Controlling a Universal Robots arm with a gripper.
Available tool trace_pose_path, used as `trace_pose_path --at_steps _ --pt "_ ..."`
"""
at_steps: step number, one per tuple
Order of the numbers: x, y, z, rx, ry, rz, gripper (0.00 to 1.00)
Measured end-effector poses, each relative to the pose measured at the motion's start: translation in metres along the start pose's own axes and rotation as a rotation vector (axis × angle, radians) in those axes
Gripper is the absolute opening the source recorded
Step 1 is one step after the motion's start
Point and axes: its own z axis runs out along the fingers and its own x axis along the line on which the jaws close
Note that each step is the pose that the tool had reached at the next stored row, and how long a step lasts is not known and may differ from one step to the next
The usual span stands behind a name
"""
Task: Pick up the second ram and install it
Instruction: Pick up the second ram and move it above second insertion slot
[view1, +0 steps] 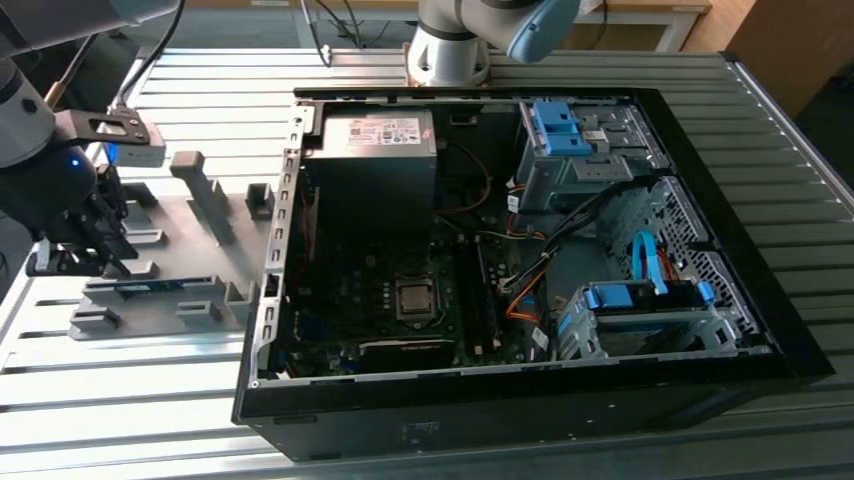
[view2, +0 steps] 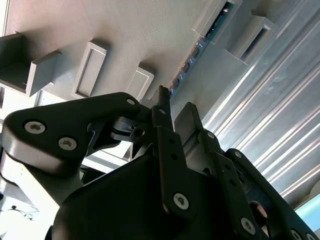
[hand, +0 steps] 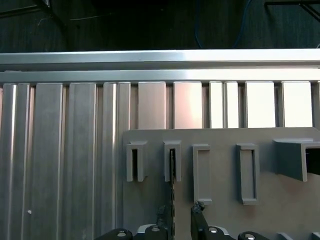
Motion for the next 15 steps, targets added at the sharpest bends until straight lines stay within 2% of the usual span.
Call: trace_pose_path --at_steps 5,15 --pt "0.0002 -0.0002 0.0029 0.0052 0.0006 -0.004 0.32" --pt "0.0019 -0.0002 0.0113 0.0051 -0.0001 -0.01 0.32"
